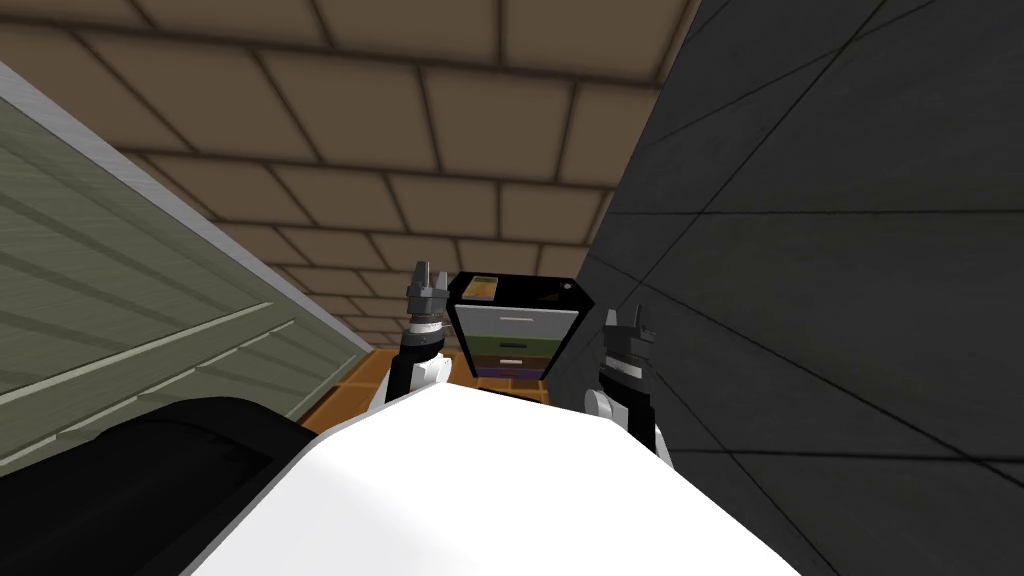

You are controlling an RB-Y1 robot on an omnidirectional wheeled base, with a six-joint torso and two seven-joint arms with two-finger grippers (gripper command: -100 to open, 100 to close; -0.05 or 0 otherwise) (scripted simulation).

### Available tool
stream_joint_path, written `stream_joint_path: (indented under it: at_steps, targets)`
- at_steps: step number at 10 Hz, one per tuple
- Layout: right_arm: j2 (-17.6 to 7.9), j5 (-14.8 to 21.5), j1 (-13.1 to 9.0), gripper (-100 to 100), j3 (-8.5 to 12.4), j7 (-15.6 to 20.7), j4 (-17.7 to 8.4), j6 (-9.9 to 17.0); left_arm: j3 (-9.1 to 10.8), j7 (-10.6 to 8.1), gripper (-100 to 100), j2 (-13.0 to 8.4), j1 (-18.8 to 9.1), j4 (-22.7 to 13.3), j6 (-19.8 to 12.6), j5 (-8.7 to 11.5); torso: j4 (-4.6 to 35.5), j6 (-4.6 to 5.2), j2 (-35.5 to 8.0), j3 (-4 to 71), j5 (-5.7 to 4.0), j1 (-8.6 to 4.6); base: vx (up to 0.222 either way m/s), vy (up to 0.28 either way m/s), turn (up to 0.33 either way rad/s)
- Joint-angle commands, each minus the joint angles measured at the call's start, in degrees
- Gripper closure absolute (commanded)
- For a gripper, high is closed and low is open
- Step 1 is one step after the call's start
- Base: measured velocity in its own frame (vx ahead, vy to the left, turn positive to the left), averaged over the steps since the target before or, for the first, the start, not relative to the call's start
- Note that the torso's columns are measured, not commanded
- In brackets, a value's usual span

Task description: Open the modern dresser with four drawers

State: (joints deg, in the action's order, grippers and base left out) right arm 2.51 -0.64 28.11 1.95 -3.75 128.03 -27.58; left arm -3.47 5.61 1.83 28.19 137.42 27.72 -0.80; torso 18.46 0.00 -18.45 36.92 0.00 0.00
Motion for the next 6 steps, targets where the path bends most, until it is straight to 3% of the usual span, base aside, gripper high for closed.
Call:
stream_joint_path:
  at_steps: [1, 4, 5, 6]
  targets:
    - [0.00, 0.00, 0.00, 0, 0.00, 0.00, 0.00, 0.00, 0.00, 0.00, 0, 0.00, 0.00, 0.00, 0.00, 0.00, 4.23, 0.00, -4.24, 8.44, 0.00, 0.00, 0.000, 0.000, 0.000]
    - [0.00, 0.00, 0.00, 0, 0.00, 0.00, 0.00, 0.00, 0.00, 0.00, 0, 0.00, 0.00, 0.00, 0.00, 0.00, 16.92, 0.00, -16.93, 33.81, 0.00, 0.00, 0.000, 0.000, 0.000]
    - [-2.53, -0.21, -0.15, -100, -0.27, -1.41, -0.49, -0.23, 0.00, 0.00, 0, 0.00, 0.00, 0.00, 0.00, 0.00, 21.14, 0.00, -21.16, 42.27, 0.00, 0.00, 0.008, 0.008, 0.000]
    - [-4.29, -0.43, -0.30, -100, -0.54, -2.83, -1.00, -0.45, 0.00, 0.00, 0, 0.00, 0.00, -0.02, 0.00, 0.00, 23.03, 0.00, -23.09, 46.22, 0.01, 0.02, 0.005, 0.017, -0.001]
